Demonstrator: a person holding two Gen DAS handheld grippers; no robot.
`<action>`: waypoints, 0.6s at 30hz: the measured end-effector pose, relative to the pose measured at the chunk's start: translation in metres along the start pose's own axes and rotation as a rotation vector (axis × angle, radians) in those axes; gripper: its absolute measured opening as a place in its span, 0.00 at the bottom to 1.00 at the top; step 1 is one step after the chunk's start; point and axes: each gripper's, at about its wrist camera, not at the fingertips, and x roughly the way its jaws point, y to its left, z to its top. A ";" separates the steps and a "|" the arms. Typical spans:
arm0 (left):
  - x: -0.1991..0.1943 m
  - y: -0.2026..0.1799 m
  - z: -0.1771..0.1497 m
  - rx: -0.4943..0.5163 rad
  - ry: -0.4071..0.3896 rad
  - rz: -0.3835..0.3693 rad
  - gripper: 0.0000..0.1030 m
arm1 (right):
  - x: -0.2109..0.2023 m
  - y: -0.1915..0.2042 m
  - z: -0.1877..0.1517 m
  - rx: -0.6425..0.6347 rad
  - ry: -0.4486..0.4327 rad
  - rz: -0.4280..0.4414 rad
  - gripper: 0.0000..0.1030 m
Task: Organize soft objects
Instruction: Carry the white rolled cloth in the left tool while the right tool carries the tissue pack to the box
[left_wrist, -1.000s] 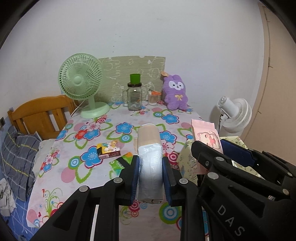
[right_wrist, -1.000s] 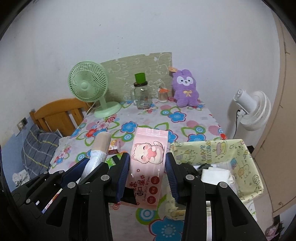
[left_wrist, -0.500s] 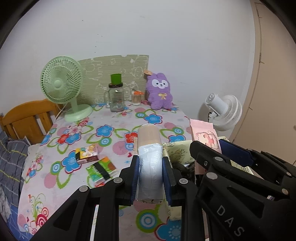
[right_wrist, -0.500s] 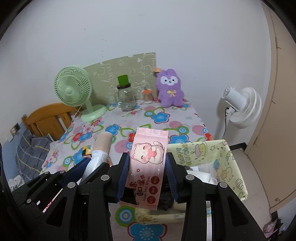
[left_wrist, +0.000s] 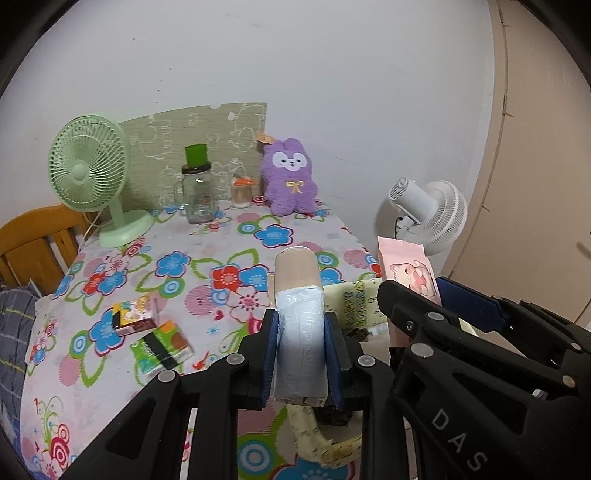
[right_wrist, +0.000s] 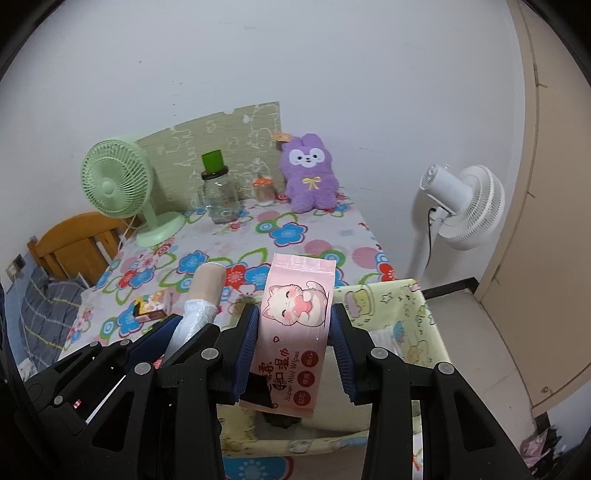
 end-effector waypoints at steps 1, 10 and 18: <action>0.002 -0.003 0.000 0.002 0.002 -0.003 0.23 | 0.001 -0.003 0.000 0.004 0.001 -0.004 0.41; 0.026 -0.026 0.002 0.026 0.029 -0.033 0.23 | 0.014 -0.034 0.000 0.049 0.016 -0.033 0.41; 0.044 -0.045 0.001 0.054 0.058 -0.056 0.23 | 0.024 -0.057 -0.004 0.083 0.033 -0.053 0.41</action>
